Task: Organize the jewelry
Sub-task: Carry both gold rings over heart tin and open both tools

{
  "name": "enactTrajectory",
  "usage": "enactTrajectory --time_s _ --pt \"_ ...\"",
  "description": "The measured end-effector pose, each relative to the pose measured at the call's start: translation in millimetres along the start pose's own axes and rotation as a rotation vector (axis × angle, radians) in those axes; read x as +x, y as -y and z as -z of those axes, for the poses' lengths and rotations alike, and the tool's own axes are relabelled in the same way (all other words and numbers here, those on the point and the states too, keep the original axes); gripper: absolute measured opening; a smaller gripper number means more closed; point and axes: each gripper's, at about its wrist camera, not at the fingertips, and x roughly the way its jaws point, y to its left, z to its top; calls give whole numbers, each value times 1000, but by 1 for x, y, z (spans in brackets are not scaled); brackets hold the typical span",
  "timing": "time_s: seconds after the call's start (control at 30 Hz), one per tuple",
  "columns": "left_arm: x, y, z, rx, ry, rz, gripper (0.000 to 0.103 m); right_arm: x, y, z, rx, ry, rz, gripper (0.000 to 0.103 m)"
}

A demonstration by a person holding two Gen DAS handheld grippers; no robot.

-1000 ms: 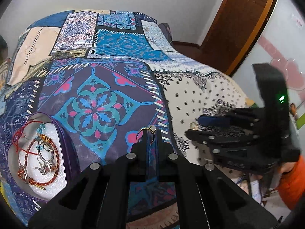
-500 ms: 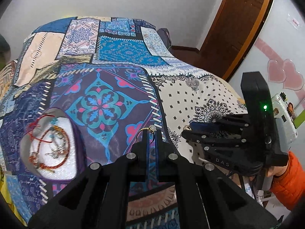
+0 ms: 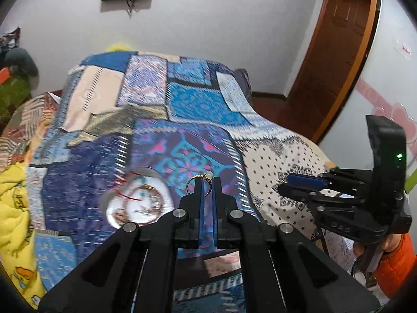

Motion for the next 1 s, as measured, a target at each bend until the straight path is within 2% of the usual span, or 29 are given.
enactTrajectory --time_s 0.27,0.47,0.67,1.0 --pt "-43 -26 -10 -13 105 -62 3 -13 -37 -25 -50 91 -37 20" --pt "-52 -46 -11 -24 134 -98 3 -2 -57 -38 -65 108 -88 20" --pt "-43 -68 -4 -54 107 -101 3 24 -76 -43 -84 70 -137 20" --pt "-1 -85 18 -76 -3 -56 3 67 -92 -32 -109 -31 -175 20"
